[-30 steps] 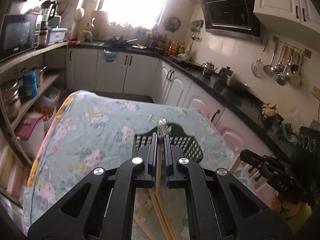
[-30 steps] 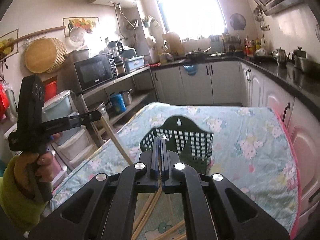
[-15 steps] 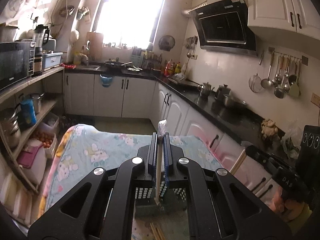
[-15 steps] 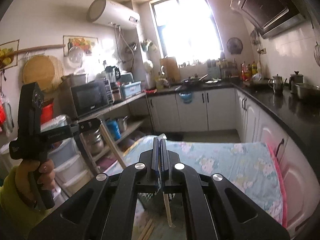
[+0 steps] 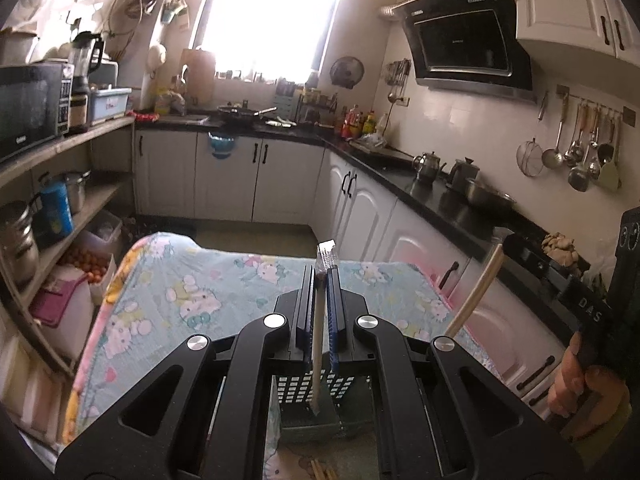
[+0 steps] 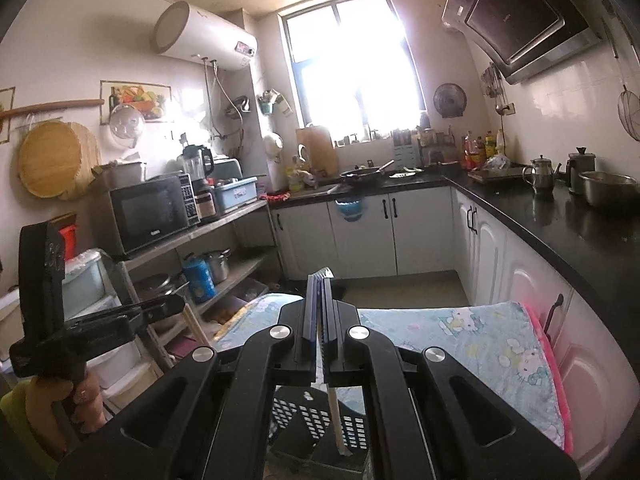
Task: Organize utensils
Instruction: 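Lower the chopsticks into the caddy and open both tools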
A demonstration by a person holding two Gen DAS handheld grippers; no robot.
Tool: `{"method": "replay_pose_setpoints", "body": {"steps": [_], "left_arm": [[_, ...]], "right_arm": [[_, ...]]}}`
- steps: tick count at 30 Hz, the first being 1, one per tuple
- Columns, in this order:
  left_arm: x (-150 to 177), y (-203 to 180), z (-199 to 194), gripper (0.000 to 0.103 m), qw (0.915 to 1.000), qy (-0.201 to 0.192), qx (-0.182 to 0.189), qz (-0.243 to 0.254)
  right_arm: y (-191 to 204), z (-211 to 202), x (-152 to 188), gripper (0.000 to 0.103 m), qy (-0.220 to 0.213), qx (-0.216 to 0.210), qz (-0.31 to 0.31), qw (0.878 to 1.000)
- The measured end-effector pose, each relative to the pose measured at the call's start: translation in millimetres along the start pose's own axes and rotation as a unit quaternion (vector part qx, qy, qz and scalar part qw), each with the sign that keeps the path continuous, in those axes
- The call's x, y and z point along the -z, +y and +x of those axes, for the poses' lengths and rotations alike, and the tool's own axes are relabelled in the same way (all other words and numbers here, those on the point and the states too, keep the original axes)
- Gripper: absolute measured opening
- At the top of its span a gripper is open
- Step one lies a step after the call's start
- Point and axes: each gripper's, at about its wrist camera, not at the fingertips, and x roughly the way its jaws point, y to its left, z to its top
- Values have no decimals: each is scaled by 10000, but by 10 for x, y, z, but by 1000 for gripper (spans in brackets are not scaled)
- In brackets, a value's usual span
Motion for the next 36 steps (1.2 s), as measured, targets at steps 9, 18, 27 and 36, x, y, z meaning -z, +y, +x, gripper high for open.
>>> {"method": "replay_pose_setpoints", "body": {"steps": [9,18,27,36], "left_arm": [[237,19,215,1,9998,201,10,41],[457,24,442,1,9989,469,10,89],[571,59,568,7,9979,638,-42,86],[709,151,559,49,9966,786,-230,-21]], "right_arm": [[-95,358,337,2,291,151,166,9993],[-135,556,589,2,462,129,382,9981],[-339,542,747,2,733,330,545,9953],[-459,390,829,17,886,453,694,9926]]}}
